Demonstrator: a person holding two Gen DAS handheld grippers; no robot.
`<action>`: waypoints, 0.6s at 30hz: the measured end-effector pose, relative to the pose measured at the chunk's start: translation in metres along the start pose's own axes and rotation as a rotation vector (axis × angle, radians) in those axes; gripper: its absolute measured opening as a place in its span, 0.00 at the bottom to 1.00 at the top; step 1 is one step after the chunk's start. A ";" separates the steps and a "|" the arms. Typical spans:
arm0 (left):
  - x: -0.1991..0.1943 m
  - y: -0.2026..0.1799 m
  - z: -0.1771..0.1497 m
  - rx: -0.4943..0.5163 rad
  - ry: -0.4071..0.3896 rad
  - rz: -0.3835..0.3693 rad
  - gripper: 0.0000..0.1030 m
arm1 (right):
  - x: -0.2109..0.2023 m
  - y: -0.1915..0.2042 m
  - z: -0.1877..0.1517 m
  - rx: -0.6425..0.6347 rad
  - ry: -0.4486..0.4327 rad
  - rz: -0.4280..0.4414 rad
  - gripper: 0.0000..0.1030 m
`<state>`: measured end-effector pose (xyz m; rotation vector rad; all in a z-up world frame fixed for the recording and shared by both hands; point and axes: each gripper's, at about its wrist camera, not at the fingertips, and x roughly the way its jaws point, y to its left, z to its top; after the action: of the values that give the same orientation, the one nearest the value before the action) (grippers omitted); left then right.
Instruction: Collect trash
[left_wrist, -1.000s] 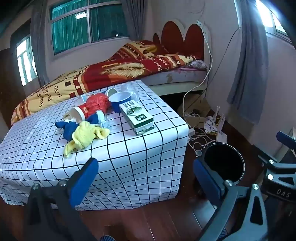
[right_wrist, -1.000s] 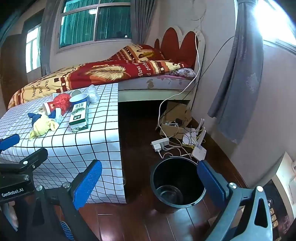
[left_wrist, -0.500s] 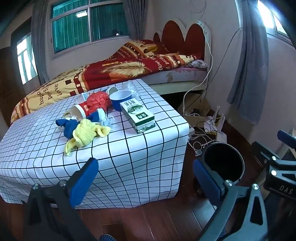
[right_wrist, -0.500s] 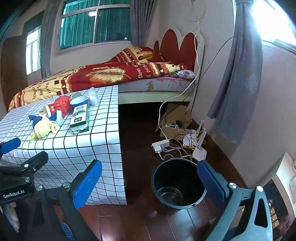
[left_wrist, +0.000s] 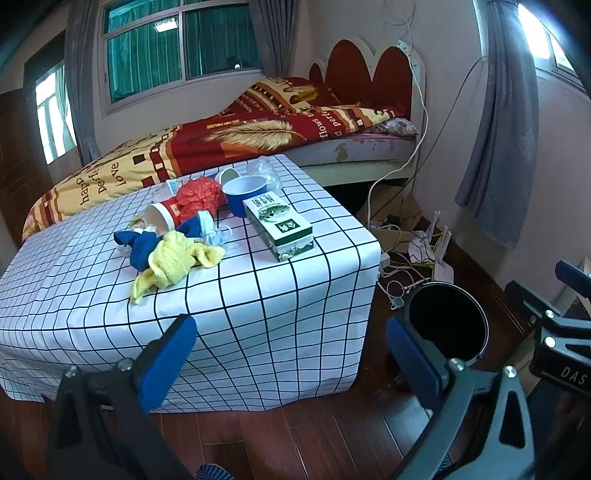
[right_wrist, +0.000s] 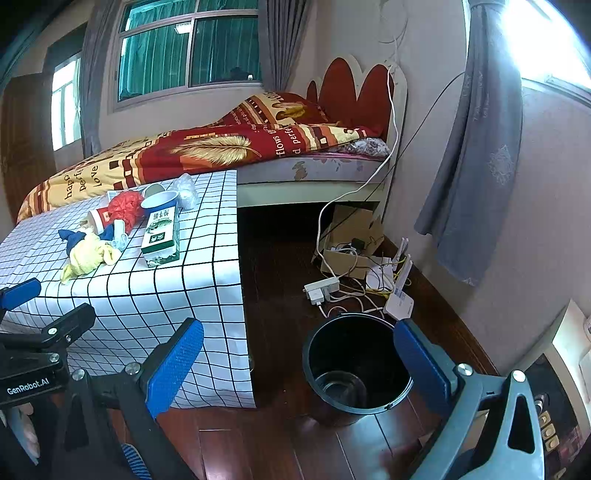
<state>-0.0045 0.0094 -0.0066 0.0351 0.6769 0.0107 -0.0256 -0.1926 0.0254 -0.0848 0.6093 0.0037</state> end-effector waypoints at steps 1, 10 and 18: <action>0.000 0.000 0.000 0.000 0.000 0.001 1.00 | 0.000 0.001 0.000 0.000 0.000 -0.001 1.00; 0.000 0.000 0.000 0.001 0.003 -0.005 1.00 | -0.002 0.000 0.000 0.001 -0.004 -0.002 1.00; 0.000 -0.003 -0.001 0.002 0.005 -0.004 1.00 | -0.002 0.002 0.000 0.001 -0.004 -0.002 1.00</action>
<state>-0.0055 0.0064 -0.0076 0.0359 0.6816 0.0066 -0.0274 -0.1906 0.0262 -0.0843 0.6055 0.0011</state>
